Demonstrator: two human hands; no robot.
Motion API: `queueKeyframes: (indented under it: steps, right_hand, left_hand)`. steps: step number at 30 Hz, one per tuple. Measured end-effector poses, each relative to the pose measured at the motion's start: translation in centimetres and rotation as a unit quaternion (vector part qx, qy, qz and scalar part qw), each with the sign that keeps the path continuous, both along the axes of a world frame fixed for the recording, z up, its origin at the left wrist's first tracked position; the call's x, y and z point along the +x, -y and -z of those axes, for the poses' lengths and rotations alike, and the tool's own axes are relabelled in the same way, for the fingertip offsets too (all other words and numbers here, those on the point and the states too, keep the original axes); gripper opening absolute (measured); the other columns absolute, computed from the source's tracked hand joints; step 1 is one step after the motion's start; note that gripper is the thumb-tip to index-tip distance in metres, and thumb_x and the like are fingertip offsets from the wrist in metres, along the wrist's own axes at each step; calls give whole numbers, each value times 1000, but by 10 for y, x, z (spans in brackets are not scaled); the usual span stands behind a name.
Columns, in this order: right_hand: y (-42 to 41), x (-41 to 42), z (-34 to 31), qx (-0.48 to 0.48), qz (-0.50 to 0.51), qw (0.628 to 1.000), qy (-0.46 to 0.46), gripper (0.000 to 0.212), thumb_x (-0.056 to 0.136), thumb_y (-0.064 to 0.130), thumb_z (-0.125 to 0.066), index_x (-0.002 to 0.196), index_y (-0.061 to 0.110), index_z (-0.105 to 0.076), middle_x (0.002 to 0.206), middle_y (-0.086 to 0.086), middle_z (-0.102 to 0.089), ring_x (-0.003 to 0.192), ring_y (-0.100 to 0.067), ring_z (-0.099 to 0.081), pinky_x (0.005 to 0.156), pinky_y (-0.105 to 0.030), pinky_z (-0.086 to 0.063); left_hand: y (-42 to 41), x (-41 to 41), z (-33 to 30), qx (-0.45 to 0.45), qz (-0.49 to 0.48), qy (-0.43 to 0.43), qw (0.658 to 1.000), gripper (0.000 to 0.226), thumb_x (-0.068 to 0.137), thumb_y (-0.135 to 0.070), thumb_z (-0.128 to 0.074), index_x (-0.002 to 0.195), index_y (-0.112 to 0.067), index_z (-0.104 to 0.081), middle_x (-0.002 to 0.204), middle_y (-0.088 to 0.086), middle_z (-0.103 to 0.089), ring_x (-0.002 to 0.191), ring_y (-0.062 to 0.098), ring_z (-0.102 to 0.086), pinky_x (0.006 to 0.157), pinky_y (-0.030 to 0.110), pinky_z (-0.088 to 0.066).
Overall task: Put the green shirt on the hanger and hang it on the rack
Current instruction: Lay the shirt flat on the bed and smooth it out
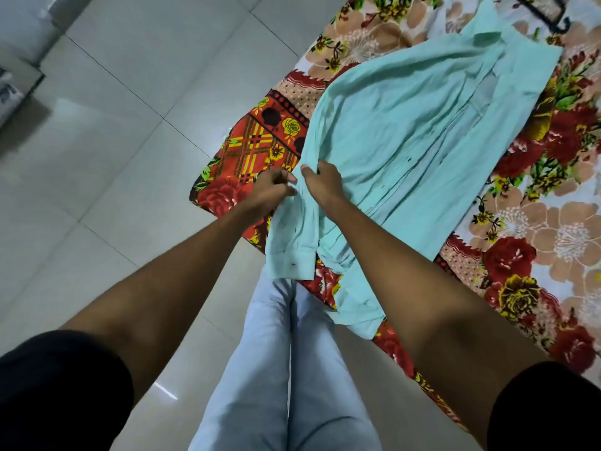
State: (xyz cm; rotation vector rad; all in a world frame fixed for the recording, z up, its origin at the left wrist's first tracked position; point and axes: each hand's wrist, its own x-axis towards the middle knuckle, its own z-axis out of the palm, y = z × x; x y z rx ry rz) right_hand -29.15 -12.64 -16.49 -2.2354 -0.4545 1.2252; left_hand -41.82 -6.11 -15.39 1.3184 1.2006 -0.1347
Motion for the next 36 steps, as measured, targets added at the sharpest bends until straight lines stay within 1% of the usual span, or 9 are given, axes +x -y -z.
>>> queueKeyframes:
  steps: [2,5,8,12,15,20,26,32,36]
  right_hand:
    - [-1,-4,-6,34,132,982,-130,26,95,26,-60,106,5,-69,103,-12,-71,98,-29,-66,91,-40,-52]
    - [0,-6,-13,96,301,888,-335,24,100,20,-55,108,2,-67,103,-18,-72,94,-34,-70,92,-47,-57]
    - [-2,-7,-16,118,331,852,-389,37,104,30,-55,123,0,-64,110,-20,-74,94,-34,-73,87,-45,-60]
    - [-6,-12,-12,79,176,950,-247,31,93,32,-74,115,9,-72,109,-10,-78,100,-27,-75,95,-46,-60]
    - [-8,-18,-8,32,50,976,-209,35,93,22,-74,124,8,-69,113,-5,-74,105,-23,-72,95,-38,-58]
    - [-31,-25,2,9,96,976,-195,35,102,22,-57,133,8,-64,125,-12,-71,113,-31,-69,103,-47,-55]
    - [-32,-35,9,-2,3,996,-94,38,97,20,-65,132,5,-62,131,-12,-68,120,-29,-64,104,-41,-52]
    - [-32,-7,-8,104,62,990,73,39,100,11,-59,137,2,-54,130,-18,-65,119,-28,-64,102,-38,-52]
    - [-7,44,-9,96,61,978,175,36,101,11,-56,135,-1,-57,132,-20,-64,123,-32,-62,105,-41,-50]
  left_hand:
    - [-8,-3,-4,-23,-50,21,998,25,90,-6,-66,114,-11,-64,108,3,-63,98,19,-60,79,31,-49]
    - [-18,-11,-3,-82,-60,17,995,30,93,-27,-71,121,-21,-63,121,1,-66,112,21,-63,95,39,-53]
    - [-29,-22,-6,-107,18,-4,994,38,94,-39,-71,123,-15,-66,124,3,-69,112,22,-66,96,43,-55]
    - [-49,-32,-3,-21,-18,20,999,34,100,-31,-66,103,3,-66,97,14,-71,85,17,-68,75,34,-55]
    - [-60,-31,-6,52,-61,34,996,20,101,-29,-64,93,-11,-64,84,-1,-63,68,2,-60,64,22,-50]
    - [-75,-47,-2,10,92,-41,995,56,84,-52,-79,115,-8,-65,108,1,-73,95,17,-71,78,35,-61]
    - [-80,-57,5,98,156,-74,980,67,81,-20,-84,138,-11,-49,131,10,-58,111,23,-56,92,39,-53]
    - [-58,-6,-9,271,340,-96,895,101,76,-11,-70,162,-15,-18,163,19,-24,152,39,-22,121,61,-26]
    - [-29,48,-18,356,406,-36,841,90,85,-10,-64,162,-9,-19,167,23,-18,155,40,-17,124,55,-17]
